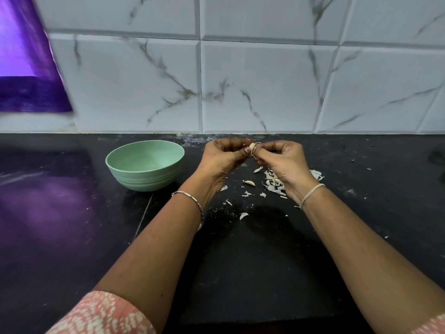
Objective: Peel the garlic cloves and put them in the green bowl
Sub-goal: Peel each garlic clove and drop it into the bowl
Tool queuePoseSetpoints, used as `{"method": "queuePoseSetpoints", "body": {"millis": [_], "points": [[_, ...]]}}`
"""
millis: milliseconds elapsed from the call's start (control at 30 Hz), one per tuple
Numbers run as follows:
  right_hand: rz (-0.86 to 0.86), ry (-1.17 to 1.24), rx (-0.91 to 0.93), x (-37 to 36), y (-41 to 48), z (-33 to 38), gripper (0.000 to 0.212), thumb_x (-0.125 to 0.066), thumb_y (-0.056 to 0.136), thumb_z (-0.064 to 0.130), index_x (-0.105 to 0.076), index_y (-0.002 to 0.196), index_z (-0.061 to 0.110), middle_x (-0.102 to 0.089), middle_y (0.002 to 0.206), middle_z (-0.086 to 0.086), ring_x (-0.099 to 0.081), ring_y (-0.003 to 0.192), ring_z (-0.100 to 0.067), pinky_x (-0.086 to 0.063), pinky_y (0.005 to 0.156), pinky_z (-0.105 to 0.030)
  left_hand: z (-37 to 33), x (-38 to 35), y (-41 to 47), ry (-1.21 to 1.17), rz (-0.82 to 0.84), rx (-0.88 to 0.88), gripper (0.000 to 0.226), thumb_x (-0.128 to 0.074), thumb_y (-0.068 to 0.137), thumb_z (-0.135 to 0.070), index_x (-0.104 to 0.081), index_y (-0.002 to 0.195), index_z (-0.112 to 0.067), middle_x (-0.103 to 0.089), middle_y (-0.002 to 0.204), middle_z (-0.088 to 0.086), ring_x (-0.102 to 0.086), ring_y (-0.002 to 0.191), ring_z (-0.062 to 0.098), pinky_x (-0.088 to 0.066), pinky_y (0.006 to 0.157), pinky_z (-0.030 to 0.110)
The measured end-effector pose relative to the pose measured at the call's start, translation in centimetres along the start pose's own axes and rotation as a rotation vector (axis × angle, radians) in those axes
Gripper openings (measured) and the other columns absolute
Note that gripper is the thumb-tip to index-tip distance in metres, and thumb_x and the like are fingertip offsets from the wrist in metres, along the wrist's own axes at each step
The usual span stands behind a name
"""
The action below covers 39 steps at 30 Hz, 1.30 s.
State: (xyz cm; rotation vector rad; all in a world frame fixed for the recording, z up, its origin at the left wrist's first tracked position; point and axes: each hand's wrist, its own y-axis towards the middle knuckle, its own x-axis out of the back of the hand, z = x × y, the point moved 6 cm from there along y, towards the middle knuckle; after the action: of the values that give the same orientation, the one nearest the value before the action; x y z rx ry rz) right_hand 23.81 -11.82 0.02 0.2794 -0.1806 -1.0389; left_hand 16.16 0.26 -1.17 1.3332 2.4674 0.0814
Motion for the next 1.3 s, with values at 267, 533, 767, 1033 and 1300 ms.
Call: {"method": "queuePoseSetpoints", "body": {"millis": [267,533,767,1033,1300], "points": [[-0.035,0.001,0.021,0.08,-0.10,0.22,0.015,-0.077,0.078,0.004,-0.070,0.067,0.012,-0.067,0.059,0.000,-0.060,0.053,-0.005,-0.052,0.058,-0.018,0.15,-0.07,0.03,-0.007,0.010,0.022,0.016,-0.069,0.080,0.009,-0.071,0.089,-0.004,-0.072,0.081,0.009,-0.067,0.079,0.018,-0.054,0.085,0.030],[0.003,0.021,-0.014,0.11,-0.03,0.04,0.014,-0.076,0.078,0.004,-0.071,0.066,0.011,-0.068,0.064,-0.006,-0.060,0.057,-0.010,-0.053,0.062,-0.023,0.16,-0.16,-0.09,-0.012,-0.001,0.026,0.014,-0.069,0.080,0.008,-0.071,0.086,-0.005,-0.072,0.079,0.008,-0.067,0.078,0.018,-0.056,0.080,0.025],[-0.004,0.019,-0.007,0.08,0.13,-0.22,0.010,-0.077,0.078,0.004,-0.070,0.071,0.006,-0.067,0.067,-0.009,-0.060,0.056,-0.009,-0.053,0.062,-0.022,0.28,-0.11,-0.09,-0.046,-0.001,0.058,0.016,-0.065,0.082,0.011,-0.070,0.090,-0.003,-0.071,0.083,0.009,-0.067,0.078,0.017,-0.056,0.082,0.027],[0.066,0.097,0.040,-0.14,0.08,-0.01,0.032,-0.080,0.073,0.000,-0.062,0.099,0.009,-0.069,0.087,-0.006,-0.066,0.074,-0.011,-0.055,0.068,-0.022,0.35,-0.17,-0.18,-0.094,0.001,0.083,0.016,-0.064,0.082,0.012,-0.067,0.087,-0.003,-0.069,0.083,0.009,-0.067,0.075,0.015,-0.058,0.074,0.026],[-0.010,-0.113,0.214,0.02,0.44,0.59,0.022,-0.077,0.076,-0.003,-0.067,0.076,0.017,-0.071,0.078,-0.003,-0.067,0.073,-0.011,-0.054,0.070,-0.022,0.11,-0.44,-0.52,-0.097,-0.060,0.115,0.011,-0.063,0.085,0.006,-0.068,0.086,-0.004,-0.072,0.067,0.005,-0.069,0.063,0.010,-0.055,0.080,0.027]]}}
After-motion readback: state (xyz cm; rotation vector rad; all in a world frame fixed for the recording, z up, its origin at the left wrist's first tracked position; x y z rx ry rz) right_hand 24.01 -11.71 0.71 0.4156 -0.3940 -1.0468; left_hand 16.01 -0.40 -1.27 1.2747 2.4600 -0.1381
